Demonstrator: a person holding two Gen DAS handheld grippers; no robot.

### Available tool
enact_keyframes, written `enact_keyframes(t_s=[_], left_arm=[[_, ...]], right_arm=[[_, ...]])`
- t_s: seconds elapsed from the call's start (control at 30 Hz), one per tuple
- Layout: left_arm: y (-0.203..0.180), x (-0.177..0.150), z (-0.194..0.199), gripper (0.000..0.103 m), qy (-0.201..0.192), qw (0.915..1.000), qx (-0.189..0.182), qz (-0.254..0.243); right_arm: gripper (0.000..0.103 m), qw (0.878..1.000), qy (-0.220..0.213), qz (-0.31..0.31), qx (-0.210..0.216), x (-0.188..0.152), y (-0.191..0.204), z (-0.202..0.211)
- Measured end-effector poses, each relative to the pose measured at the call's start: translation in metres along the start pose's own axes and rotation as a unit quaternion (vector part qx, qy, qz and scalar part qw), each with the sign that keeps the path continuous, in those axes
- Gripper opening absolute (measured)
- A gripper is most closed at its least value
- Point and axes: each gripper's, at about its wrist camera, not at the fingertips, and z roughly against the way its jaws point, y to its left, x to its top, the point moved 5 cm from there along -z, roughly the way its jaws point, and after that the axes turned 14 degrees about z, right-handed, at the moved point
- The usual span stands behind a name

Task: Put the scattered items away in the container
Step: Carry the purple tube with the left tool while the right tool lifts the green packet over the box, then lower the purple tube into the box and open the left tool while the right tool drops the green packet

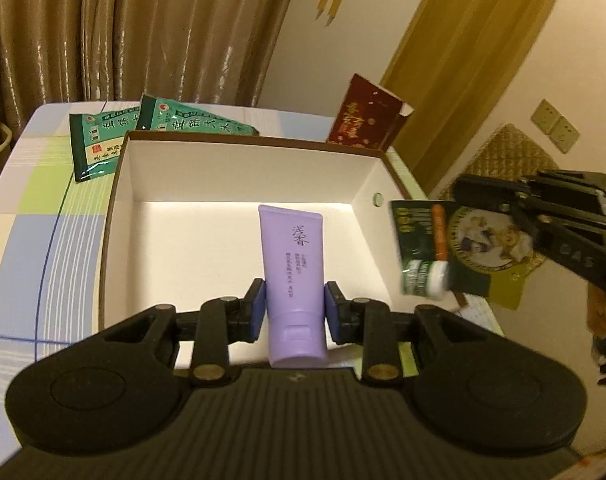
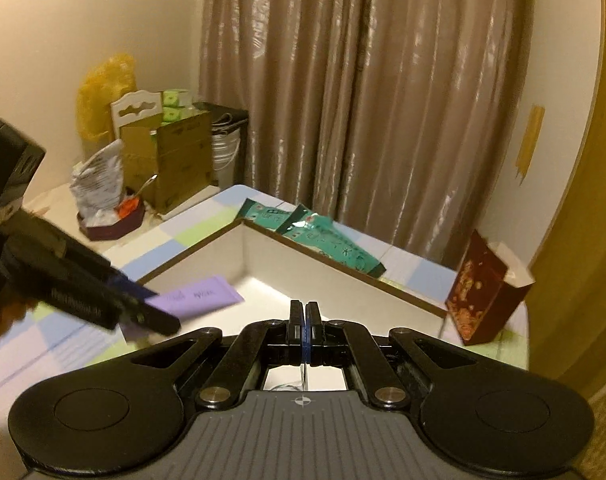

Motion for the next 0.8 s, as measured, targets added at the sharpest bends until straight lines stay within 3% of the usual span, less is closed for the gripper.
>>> enact_keyframes(t_s=[0.3, 0.57, 0.8], left_arm=[[0.027, 0.02, -0.059, 0.026, 0.03, 0.9976, 0.038, 0.049], [0.038, 0.029, -0.111, 0.026, 0.054, 0.993, 0.068, 0.08], [0.041, 0.02, -0.138, 0.026, 0.086, 0.9894, 0.087, 0.078]], right_arm=[[0.0, 0.995, 0.046, -0.088, 0.017, -0.012, -0.026, -0.086], [0.0, 0.972, 0.06, -0.226, 0.005, -0.04, -0.053, -0.137], [0.0, 0.971, 0.103, -0.216, 0.012, -0.054, -0.054, -0.144]])
